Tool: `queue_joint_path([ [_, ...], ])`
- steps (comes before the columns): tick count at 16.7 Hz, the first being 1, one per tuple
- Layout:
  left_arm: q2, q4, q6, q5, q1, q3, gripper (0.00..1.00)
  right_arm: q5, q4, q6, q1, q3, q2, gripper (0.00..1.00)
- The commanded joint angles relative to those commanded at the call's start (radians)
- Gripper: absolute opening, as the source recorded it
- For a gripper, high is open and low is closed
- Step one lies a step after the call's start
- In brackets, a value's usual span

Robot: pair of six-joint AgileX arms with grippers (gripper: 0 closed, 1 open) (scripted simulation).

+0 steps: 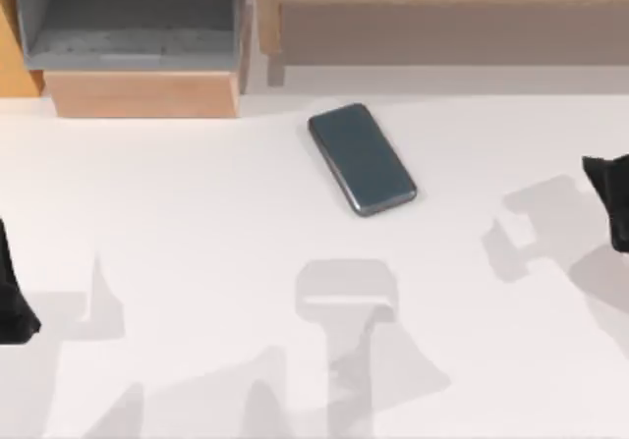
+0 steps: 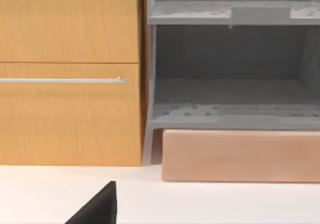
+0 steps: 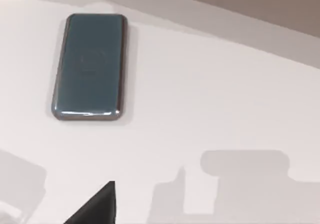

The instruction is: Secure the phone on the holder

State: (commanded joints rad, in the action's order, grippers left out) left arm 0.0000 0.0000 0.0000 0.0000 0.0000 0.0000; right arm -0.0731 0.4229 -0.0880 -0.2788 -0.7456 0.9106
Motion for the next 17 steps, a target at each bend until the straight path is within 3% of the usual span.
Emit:
queue_joint_path([
  [8, 0.000, 0.000, 0.000, 0.000, 0.000, 0.000, 1.00, 0.003, 0.410, 0.020, -0.187, -0.744, 0.916, 1.00],
  [17, 0.000, 0.000, 0.000, 0.000, 0.000, 0.000, 1.00, 0.073, 0.698, 0.160, -0.250, -1.417, 1.506, 1.00],
])
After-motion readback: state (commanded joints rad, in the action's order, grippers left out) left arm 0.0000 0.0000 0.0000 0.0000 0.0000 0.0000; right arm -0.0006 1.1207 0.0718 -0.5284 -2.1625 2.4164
